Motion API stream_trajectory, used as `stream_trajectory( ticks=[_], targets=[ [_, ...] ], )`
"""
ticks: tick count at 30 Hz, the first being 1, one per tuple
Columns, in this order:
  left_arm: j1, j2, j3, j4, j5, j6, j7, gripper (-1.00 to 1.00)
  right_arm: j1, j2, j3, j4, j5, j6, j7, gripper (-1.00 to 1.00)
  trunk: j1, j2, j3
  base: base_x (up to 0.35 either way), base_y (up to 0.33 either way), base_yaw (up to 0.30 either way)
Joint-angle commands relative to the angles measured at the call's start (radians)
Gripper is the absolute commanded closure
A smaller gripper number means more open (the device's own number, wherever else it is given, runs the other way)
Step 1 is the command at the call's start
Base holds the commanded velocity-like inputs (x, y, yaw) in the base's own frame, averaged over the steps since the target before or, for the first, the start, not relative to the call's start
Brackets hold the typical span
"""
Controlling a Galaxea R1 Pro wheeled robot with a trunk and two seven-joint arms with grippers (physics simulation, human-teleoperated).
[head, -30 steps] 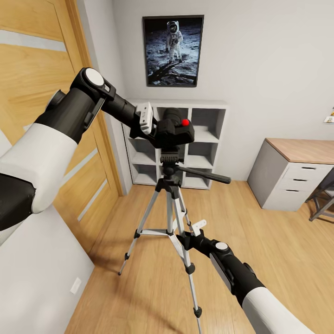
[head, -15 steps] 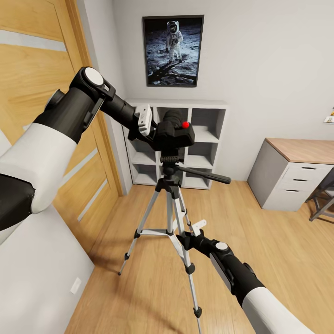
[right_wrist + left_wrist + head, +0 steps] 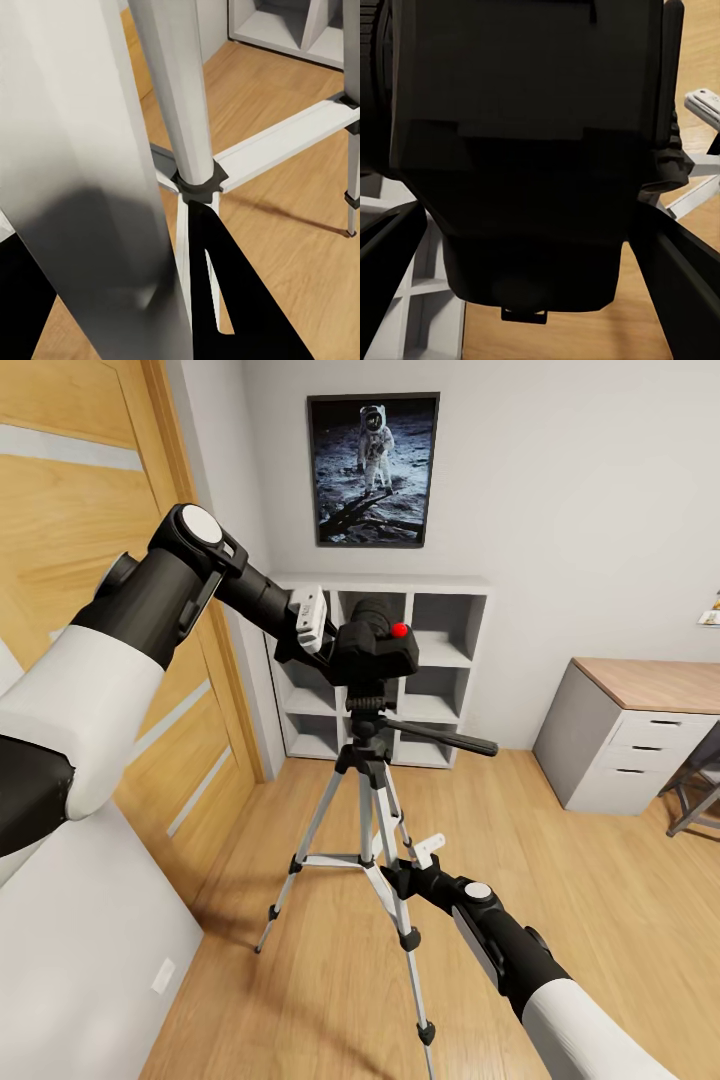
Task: Attach the digital camera to the camera tripod in the bedroom.
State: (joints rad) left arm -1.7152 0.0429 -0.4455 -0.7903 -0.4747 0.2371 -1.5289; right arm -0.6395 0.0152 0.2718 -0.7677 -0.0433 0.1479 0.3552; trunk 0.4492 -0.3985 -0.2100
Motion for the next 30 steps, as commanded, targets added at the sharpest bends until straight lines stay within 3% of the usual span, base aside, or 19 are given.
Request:
stream_trajectory(
  ticks=[1, 10, 20, 30],
  targets=[
    [-0.001, 0.001, -0.002, -0.001, -0.003, 0.011, -0.003, 1.00, 0.000, 0.000, 0.001, 0.001, 0.029, 0.007, 0.001, 1.00, 0.001, -0.002, -0.002, 0.000, 0.000, 0.000],
    [-0.001, 0.000, -0.002, 0.002, -0.018, 0.016, -0.003, 1.00, 0.000, 0.000, 0.001, 0.001, 0.030, 0.007, 0.001, 1.00, 0.001, -0.002, -0.002, 0.000, 0.000, 0.000],
    [-0.001, -0.001, -0.002, 0.003, -0.101, 0.091, -0.003, 1.00, 0.000, 0.000, 0.001, 0.001, 0.031, 0.007, 0.001, 1.00, 0.001, -0.002, -0.002, 0.000, 0.000, 0.000],
    [-0.001, -0.002, -0.002, 0.003, -0.112, 0.099, -0.004, 1.00, 0.000, 0.000, 0.001, 0.001, 0.031, 0.007, 0.001, 1.00, 0.001, -0.002, -0.002, 0.000, 0.000, 0.000]
  ],
)
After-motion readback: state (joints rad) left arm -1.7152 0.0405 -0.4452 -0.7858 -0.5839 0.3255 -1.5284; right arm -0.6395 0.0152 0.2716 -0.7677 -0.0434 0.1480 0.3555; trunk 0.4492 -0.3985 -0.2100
